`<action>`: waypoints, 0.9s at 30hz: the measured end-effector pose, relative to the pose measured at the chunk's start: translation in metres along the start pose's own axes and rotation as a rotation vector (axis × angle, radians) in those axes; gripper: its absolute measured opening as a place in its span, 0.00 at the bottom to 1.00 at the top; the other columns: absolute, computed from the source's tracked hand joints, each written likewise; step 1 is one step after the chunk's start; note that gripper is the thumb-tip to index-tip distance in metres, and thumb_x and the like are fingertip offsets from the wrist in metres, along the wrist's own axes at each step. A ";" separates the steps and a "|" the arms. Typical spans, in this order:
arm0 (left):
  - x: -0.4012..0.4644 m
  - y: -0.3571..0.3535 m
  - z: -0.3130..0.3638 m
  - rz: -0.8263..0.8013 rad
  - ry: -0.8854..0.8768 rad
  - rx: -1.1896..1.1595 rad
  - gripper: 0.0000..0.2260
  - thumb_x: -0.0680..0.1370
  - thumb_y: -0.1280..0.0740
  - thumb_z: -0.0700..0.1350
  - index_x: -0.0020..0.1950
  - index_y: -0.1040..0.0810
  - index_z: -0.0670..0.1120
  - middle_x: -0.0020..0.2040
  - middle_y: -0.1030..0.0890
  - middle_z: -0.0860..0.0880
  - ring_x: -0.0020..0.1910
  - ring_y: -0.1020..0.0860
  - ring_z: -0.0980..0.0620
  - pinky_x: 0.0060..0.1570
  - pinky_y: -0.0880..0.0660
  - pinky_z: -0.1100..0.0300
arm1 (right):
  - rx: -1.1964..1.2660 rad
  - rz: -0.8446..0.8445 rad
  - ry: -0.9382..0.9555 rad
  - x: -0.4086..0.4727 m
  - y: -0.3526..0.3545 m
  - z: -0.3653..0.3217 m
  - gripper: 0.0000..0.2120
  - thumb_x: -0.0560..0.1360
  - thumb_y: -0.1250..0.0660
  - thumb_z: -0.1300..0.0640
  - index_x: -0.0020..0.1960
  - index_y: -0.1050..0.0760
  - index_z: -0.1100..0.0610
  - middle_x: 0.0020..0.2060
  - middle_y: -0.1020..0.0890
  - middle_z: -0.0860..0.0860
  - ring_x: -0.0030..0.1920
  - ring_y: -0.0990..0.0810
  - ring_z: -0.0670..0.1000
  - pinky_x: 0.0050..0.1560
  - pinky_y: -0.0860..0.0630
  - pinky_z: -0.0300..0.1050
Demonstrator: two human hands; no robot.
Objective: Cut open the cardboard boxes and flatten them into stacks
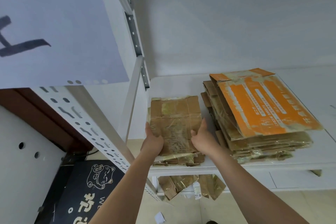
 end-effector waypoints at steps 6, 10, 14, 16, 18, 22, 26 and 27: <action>-0.014 0.001 0.013 0.150 -0.306 0.685 0.37 0.79 0.45 0.32 0.80 0.54 0.61 0.80 0.63 0.54 0.79 0.61 0.43 0.74 0.59 0.35 | -0.625 0.282 0.332 -0.017 -0.011 -0.016 0.43 0.78 0.36 0.64 0.80 0.62 0.52 0.79 0.58 0.58 0.78 0.54 0.65 0.74 0.39 0.62; -0.003 -0.004 0.015 -0.016 -0.469 0.792 0.31 0.83 0.41 0.43 0.81 0.53 0.52 0.81 0.57 0.50 0.79 0.58 0.49 0.76 0.58 0.47 | -0.702 0.023 0.373 -0.007 -0.001 -0.015 0.32 0.81 0.38 0.56 0.80 0.50 0.53 0.79 0.61 0.53 0.79 0.60 0.61 0.77 0.45 0.60; 0.010 -0.015 0.005 -0.094 -0.459 0.842 0.35 0.82 0.44 0.60 0.81 0.57 0.50 0.80 0.59 0.46 0.79 0.59 0.46 0.77 0.56 0.50 | -0.781 -0.028 0.352 0.005 -0.004 -0.003 0.30 0.83 0.41 0.51 0.80 0.50 0.52 0.79 0.60 0.55 0.79 0.59 0.61 0.78 0.52 0.58; 0.013 -0.015 0.007 -0.072 -0.447 0.877 0.34 0.82 0.44 0.61 0.81 0.57 0.50 0.81 0.59 0.46 0.79 0.59 0.46 0.77 0.55 0.49 | -0.825 -0.005 0.351 0.009 -0.007 -0.005 0.30 0.82 0.40 0.51 0.80 0.49 0.52 0.80 0.59 0.56 0.79 0.58 0.62 0.78 0.55 0.57; 0.008 -0.016 0.011 -0.068 -0.418 0.897 0.34 0.82 0.43 0.60 0.81 0.57 0.50 0.81 0.59 0.47 0.79 0.59 0.46 0.77 0.54 0.45 | -0.847 0.011 0.335 0.005 -0.006 -0.008 0.31 0.82 0.40 0.51 0.80 0.48 0.52 0.80 0.57 0.56 0.79 0.56 0.63 0.78 0.55 0.58; -0.013 -0.016 0.028 0.063 -0.443 0.950 0.33 0.81 0.39 0.57 0.80 0.48 0.49 0.81 0.52 0.45 0.79 0.53 0.44 0.75 0.50 0.42 | -0.842 0.130 0.406 -0.014 -0.001 -0.012 0.31 0.80 0.37 0.54 0.79 0.44 0.55 0.78 0.48 0.57 0.77 0.49 0.60 0.75 0.42 0.56; -0.040 -0.005 0.044 0.278 -0.558 0.923 0.13 0.81 0.38 0.52 0.62 0.25 0.48 0.67 0.28 0.48 0.65 0.28 0.46 0.60 0.31 0.53 | -0.769 0.212 0.525 -0.034 0.015 -0.015 0.27 0.76 0.34 0.63 0.74 0.34 0.58 0.71 0.35 0.56 0.70 0.33 0.57 0.67 0.29 0.52; -0.049 -0.001 0.049 0.322 -0.584 0.888 0.10 0.82 0.39 0.51 0.58 0.24 0.47 0.62 0.26 0.49 0.59 0.25 0.47 0.53 0.29 0.55 | -0.754 0.233 0.555 -0.039 0.021 -0.017 0.26 0.76 0.34 0.63 0.73 0.33 0.58 0.70 0.33 0.55 0.69 0.31 0.57 0.66 0.28 0.52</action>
Point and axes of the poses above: each hand's wrist, its own x-axis towards the middle knuckle, its own y-axis out of the back of the hand, z = x × y, the point moved 2 cm from there along x, towards the middle knuckle
